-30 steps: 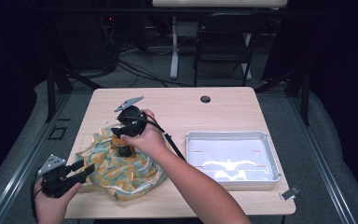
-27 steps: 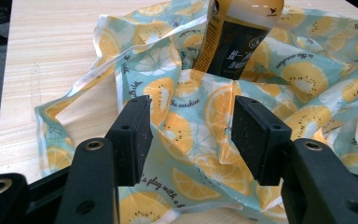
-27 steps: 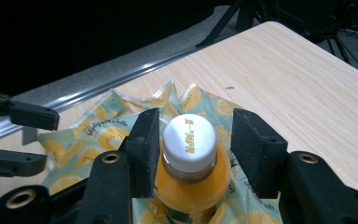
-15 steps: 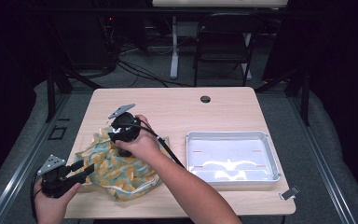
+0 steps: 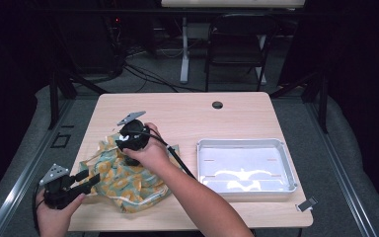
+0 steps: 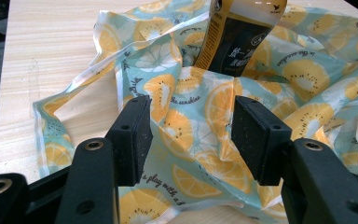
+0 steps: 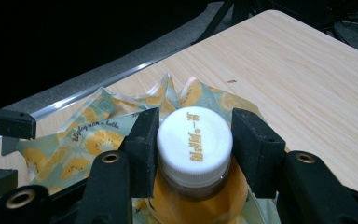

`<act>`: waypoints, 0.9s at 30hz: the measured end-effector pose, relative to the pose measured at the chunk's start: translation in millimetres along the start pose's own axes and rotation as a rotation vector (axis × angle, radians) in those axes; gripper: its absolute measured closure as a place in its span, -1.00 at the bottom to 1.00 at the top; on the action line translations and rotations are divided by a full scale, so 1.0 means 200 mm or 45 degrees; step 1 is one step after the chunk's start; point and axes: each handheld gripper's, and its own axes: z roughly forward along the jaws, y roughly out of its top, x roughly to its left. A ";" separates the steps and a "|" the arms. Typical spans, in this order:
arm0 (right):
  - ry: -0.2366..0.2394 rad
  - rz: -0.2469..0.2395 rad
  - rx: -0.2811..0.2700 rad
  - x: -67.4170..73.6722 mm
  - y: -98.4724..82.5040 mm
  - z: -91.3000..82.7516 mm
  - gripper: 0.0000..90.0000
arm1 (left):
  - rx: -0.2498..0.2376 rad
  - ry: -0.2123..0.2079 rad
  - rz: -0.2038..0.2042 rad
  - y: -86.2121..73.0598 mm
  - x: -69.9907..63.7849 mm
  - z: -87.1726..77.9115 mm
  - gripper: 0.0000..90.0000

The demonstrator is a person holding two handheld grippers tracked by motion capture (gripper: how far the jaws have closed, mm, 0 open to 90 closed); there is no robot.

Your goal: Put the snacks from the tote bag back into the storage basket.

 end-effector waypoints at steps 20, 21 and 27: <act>-0.021 -0.024 -0.004 0.02 0.01 0.00 0.30 | 0.007 0.010 0.003 0.00 0.01 0.00 0.06; -0.018 -0.023 -0.001 0.02 0.01 0.00 0.30 | 0.007 0.010 0.003 0.00 0.01 0.00 0.06; -0.006 -0.004 0.012 0.01 0.02 0.00 0.30 | 0.009 0.014 0.003 0.00 0.01 0.00 0.07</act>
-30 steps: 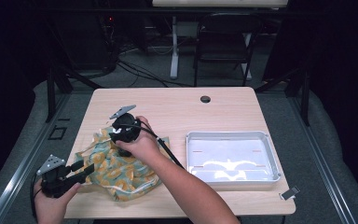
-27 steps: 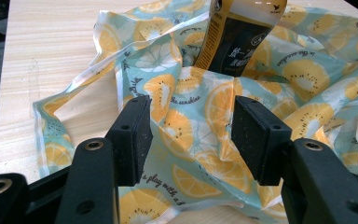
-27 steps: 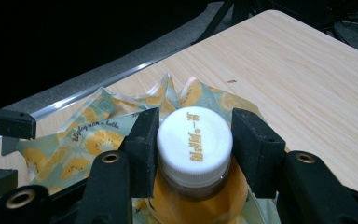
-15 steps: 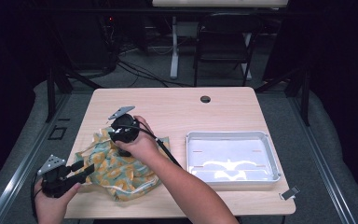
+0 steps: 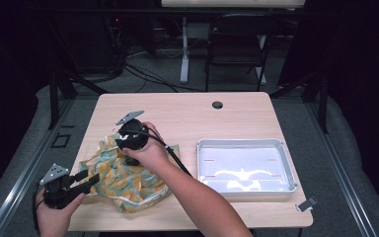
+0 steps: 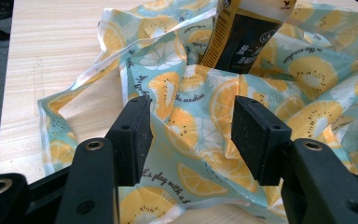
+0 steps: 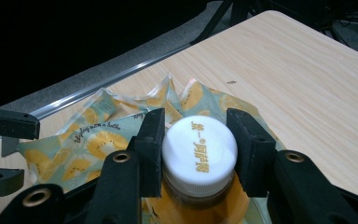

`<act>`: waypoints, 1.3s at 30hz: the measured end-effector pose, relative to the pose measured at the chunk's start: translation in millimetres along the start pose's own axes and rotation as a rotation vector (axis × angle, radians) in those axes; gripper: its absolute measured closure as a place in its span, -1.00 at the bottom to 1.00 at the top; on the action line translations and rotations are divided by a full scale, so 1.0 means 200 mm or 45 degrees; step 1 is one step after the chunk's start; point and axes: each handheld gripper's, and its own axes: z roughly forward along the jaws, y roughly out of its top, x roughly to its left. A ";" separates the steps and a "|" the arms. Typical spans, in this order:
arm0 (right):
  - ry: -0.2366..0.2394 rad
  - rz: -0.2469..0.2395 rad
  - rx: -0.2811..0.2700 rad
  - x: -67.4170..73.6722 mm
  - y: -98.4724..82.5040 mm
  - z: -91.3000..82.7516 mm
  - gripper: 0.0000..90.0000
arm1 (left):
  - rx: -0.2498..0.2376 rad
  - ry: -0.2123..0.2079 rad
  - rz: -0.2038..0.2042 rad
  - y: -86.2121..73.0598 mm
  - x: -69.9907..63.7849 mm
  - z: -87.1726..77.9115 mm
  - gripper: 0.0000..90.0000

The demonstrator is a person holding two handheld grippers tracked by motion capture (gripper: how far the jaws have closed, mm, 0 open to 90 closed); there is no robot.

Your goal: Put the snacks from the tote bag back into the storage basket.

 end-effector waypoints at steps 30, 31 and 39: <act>-0.001 -0.039 -0.030 0.05 0.10 -0.10 0.31 | 0.000 -0.002 0.002 0.00 0.00 0.01 0.07; -0.002 -0.043 -0.023 0.05 0.11 -0.11 0.31 | 0.000 -0.001 0.002 0.00 0.00 0.01 0.07; -0.004 -0.050 -0.022 0.05 0.15 -0.15 0.31 | 0.001 0.000 0.004 0.00 0.00 0.00 0.08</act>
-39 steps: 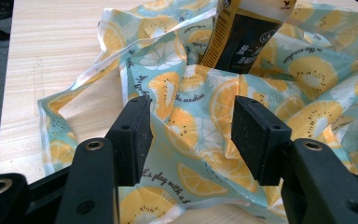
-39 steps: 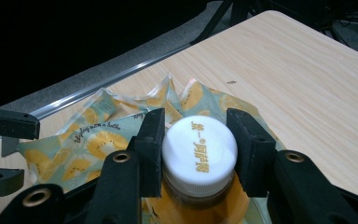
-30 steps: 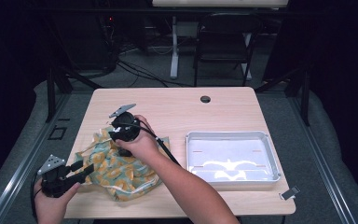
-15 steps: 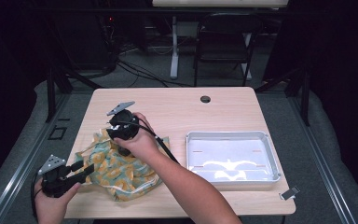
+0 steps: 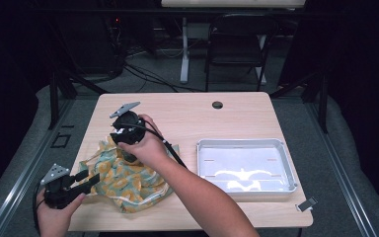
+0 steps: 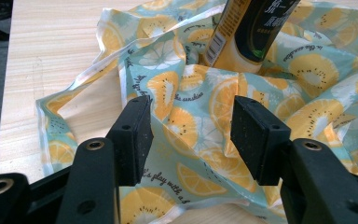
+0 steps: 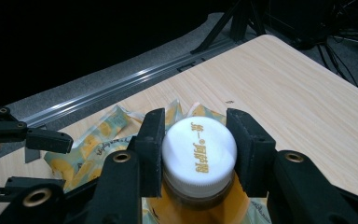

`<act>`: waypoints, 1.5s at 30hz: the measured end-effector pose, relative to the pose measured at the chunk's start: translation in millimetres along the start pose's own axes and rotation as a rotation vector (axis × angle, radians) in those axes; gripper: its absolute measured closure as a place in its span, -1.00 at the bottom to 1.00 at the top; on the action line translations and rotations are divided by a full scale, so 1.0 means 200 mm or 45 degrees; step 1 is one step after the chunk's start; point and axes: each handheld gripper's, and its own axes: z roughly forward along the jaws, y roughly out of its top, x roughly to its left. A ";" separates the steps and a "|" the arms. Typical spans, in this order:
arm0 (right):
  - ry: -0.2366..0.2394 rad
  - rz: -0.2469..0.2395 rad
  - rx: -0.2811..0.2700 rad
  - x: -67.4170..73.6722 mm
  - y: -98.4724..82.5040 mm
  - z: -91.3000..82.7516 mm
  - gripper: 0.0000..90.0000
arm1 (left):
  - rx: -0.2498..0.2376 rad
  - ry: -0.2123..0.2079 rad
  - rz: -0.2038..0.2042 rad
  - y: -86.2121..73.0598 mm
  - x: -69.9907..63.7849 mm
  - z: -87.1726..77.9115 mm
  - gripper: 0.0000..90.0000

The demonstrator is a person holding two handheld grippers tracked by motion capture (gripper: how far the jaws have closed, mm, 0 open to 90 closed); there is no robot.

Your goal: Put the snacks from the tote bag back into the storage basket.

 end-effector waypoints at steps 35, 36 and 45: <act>0.010 -0.044 -0.063 0.03 0.14 -0.23 0.31 | -0.025 0.015 -0.004 0.00 0.01 -0.01 0.07; 0.012 -0.041 -0.068 0.03 0.14 -0.24 0.31 | -0.025 0.016 -0.005 0.00 0.01 -0.01 0.07; 0.005 -0.045 -0.076 0.02 0.16 -0.31 0.31 | -0.026 0.017 -0.005 0.00 0.00 -0.01 0.07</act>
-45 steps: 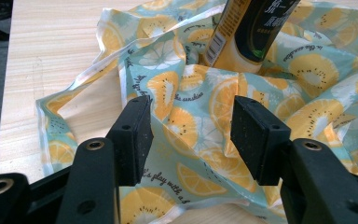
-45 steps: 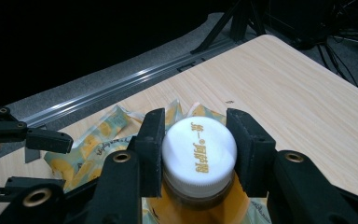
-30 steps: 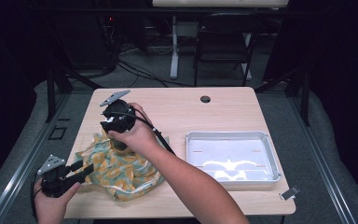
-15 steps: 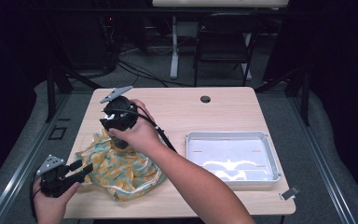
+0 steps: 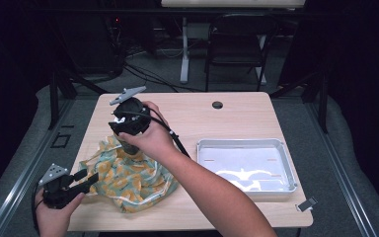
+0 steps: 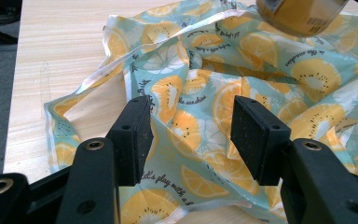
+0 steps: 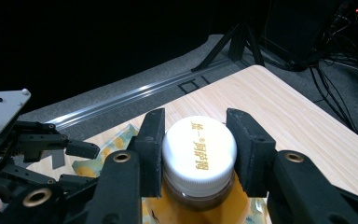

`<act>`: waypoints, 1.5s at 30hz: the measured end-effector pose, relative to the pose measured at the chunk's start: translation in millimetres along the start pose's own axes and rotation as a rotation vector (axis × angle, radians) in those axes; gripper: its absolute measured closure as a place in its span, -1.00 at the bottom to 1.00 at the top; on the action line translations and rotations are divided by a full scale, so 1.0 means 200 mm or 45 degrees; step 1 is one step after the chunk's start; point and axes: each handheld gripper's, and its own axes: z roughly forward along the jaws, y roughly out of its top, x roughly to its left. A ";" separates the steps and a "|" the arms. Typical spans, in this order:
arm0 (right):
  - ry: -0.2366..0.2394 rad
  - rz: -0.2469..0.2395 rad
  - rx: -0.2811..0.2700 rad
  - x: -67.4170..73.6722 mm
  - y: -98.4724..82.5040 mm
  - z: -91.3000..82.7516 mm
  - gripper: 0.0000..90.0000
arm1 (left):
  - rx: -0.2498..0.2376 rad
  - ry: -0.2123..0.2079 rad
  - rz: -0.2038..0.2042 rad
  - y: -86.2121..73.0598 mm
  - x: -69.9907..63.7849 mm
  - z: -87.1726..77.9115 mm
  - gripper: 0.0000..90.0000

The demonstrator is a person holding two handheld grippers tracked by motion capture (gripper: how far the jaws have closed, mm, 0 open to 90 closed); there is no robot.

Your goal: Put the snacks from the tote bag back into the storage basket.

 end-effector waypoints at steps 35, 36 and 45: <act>-0.059 -0.022 -0.010 -0.14 -0.09 -0.37 0.31 | -0.003 0.010 0.003 0.00 0.00 -0.01 0.07; -0.062 -0.025 -0.003 -0.14 -0.09 -0.38 0.31 | -0.003 0.009 0.000 0.00 0.00 -0.01 0.07; -0.079 0.013 0.011 -0.21 -0.18 -0.50 0.31 | 0.000 0.011 0.000 0.00 0.00 -0.01 0.07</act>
